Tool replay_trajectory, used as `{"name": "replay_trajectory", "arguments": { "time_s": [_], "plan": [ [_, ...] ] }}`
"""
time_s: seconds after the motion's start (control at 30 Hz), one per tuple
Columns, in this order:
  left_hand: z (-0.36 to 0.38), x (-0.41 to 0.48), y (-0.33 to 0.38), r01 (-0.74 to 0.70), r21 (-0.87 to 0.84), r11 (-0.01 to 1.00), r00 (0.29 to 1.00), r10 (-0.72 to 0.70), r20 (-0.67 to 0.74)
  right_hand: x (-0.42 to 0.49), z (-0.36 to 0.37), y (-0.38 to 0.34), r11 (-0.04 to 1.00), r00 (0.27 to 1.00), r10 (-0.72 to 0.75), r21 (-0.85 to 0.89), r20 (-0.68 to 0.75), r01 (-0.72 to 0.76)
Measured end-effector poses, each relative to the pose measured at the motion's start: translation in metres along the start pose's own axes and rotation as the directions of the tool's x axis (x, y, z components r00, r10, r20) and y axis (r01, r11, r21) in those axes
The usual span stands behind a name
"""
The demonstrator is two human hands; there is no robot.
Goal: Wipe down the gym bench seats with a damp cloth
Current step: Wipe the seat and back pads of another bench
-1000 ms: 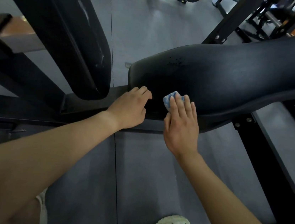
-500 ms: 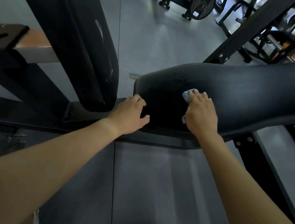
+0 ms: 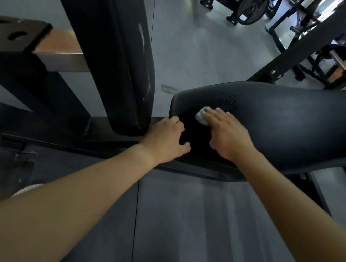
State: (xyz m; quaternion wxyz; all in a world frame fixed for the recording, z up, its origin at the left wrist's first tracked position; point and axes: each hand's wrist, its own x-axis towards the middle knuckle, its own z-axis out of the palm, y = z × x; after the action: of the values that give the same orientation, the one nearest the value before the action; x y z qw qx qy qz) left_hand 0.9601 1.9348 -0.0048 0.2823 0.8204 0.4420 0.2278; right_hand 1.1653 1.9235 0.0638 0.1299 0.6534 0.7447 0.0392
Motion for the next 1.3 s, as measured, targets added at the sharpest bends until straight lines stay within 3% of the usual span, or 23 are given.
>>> {"name": "replay_trajectory", "arguments": {
  "time_s": [0.1,0.23,0.3,0.37,0.5,0.6,0.8,1.07,1.17,1.3],
  "plan": [
    [0.0,-0.001,-0.002,-0.009,-0.025,1.0,1.0,0.009,0.028,0.018,-0.007,0.02,0.983,0.981,0.183,0.036,-0.066,-0.181],
    [0.001,0.0,-0.004,-0.013,-0.02,1.0,0.999,0.014,0.051,0.033,0.004,-0.005,0.92,0.902,0.389,0.128,-0.187,-0.37],
    [0.001,0.001,-0.003,-0.017,-0.007,1.0,0.998,0.017,0.058,0.032,0.013,-0.028,0.941,0.913,0.337,0.126,-0.231,-0.315],
    [0.001,0.002,-0.003,-0.02,0.007,1.0,0.998,0.019,0.065,0.027,0.02,-0.046,0.976,0.955,0.183,0.159,-0.234,-0.148],
    [0.0,0.0,-0.003,-0.032,-0.008,0.999,0.998,0.033,0.049,0.017,0.024,-0.051,0.977,0.992,-0.057,0.197,-0.116,0.079],
    [0.002,0.0,-0.004,-0.021,-0.012,1.0,0.998,0.021,0.055,0.027,0.019,-0.032,0.979,0.995,-0.057,0.192,-0.082,0.072],
    [0.002,0.003,-0.005,-0.013,-0.007,1.0,0.998,0.013,0.063,0.06,0.016,-0.022,0.982,0.983,0.108,0.171,-0.15,-0.082],
    [-0.002,0.004,0.0,-0.048,0.037,0.998,0.998,0.047,0.039,0.066,0.021,-0.037,0.963,0.966,-0.257,0.093,0.022,0.254],
    [0.0,0.01,0.006,-0.047,0.111,0.993,0.999,0.049,-0.016,0.065,0.018,-0.023,0.982,0.987,-0.16,0.095,-0.026,0.162],
    [-0.001,0.025,0.016,-0.009,0.155,0.988,0.998,0.019,-0.062,0.056,0.009,0.019,0.989,0.979,0.131,0.093,-0.156,-0.117]
  ]
}}
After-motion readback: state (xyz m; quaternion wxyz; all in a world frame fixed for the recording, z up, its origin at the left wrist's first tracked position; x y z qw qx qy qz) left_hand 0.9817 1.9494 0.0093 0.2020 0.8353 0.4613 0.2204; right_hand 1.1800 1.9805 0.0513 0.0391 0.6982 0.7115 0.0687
